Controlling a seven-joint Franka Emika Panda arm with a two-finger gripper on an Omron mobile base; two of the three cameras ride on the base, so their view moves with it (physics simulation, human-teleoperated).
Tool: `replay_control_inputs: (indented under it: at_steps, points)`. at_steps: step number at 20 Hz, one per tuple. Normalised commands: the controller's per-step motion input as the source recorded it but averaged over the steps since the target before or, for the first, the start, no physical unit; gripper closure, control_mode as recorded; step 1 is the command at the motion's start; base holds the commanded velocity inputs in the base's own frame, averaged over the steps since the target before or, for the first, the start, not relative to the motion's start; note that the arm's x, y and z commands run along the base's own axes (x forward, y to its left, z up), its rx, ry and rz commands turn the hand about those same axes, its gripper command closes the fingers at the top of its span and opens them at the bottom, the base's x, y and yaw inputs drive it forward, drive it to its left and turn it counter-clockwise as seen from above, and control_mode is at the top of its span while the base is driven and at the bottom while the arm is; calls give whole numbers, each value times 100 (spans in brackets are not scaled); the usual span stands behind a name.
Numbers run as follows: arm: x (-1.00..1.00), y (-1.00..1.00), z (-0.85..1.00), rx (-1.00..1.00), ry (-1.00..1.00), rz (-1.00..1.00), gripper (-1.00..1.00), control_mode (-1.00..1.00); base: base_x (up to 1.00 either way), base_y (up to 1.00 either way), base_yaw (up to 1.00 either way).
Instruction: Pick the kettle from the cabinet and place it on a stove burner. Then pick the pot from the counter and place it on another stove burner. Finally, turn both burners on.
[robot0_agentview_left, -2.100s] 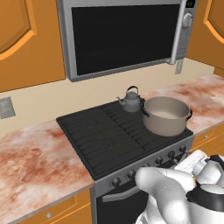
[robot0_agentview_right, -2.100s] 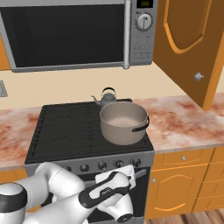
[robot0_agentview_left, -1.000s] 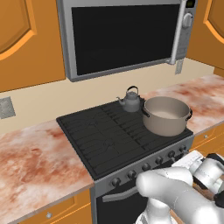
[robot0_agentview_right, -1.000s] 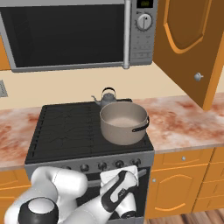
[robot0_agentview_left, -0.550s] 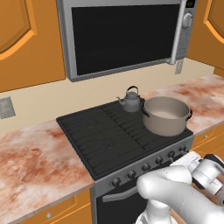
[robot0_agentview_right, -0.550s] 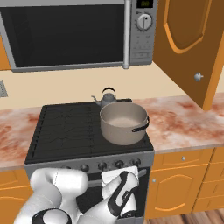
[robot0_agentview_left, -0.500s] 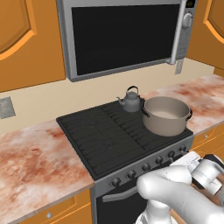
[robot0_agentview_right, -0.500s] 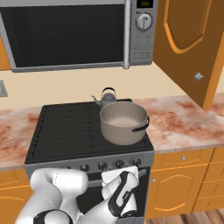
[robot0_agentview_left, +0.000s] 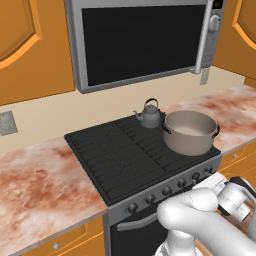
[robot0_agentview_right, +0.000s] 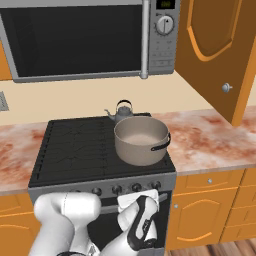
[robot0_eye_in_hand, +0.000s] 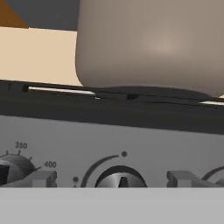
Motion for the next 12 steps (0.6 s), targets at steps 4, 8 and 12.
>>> replay_control_inputs:
  at_steps: [4, 8, 12]
  points:
    - [15, -2, -11, 0, 0, 0, -100, -100, 0, 0, 0]
    - [15, -3, -14, 0, 0, 0, -100, -100, 0, 0, 0]
    - [17, 0, -16, 0, 0, 0, -100, -100, 0, 0, 0]
